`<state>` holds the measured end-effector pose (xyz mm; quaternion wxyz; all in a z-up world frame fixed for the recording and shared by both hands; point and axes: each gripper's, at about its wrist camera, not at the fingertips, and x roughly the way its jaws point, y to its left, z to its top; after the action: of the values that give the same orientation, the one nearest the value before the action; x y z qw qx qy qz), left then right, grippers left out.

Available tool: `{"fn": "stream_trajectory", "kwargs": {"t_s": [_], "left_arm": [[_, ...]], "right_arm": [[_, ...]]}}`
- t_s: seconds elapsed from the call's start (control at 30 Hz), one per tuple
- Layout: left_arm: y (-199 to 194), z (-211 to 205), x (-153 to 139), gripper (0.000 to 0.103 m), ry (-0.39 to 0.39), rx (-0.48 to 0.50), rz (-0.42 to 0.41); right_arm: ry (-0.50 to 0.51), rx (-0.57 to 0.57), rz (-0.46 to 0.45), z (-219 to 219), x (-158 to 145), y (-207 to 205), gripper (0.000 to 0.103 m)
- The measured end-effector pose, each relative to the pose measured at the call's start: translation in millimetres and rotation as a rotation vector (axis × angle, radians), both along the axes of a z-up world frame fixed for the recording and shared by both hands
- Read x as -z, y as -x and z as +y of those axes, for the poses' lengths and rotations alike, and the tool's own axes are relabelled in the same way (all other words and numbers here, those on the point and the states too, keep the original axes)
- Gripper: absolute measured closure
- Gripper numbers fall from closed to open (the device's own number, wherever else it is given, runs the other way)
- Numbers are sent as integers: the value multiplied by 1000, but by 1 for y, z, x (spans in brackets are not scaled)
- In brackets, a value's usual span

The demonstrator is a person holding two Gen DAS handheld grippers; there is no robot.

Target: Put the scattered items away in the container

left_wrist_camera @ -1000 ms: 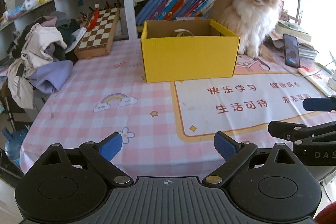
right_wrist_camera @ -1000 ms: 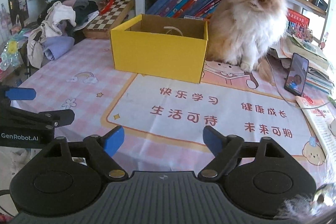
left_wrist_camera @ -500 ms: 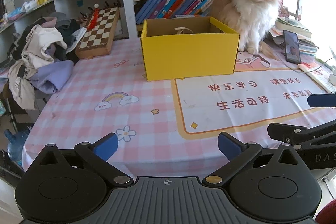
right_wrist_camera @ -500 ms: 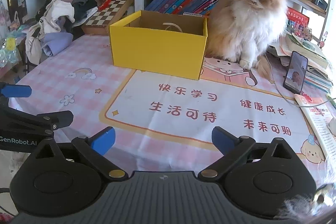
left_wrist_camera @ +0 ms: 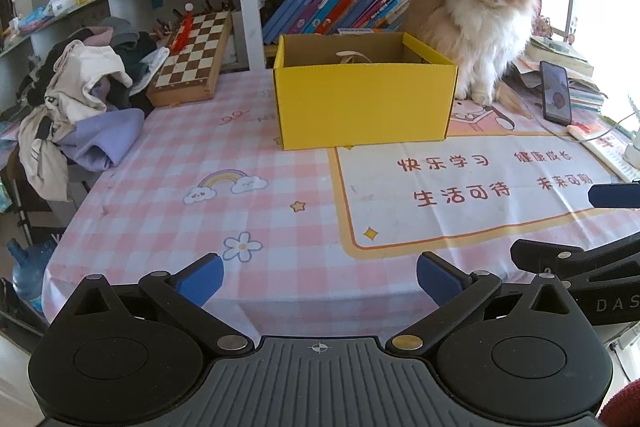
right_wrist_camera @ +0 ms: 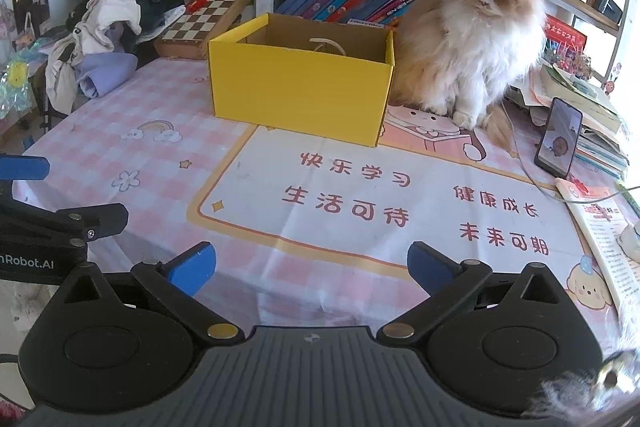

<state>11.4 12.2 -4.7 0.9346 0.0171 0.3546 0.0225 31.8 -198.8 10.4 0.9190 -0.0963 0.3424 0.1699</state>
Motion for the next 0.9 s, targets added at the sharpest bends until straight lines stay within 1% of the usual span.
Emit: {"fn": "stream_trajectory", "kwargs": {"t_s": [0.9], "left_arm": [[-1, 3, 2, 0, 8, -7, 18]], "right_arm": [[10, -1, 19, 4, 4, 0, 0]]}}
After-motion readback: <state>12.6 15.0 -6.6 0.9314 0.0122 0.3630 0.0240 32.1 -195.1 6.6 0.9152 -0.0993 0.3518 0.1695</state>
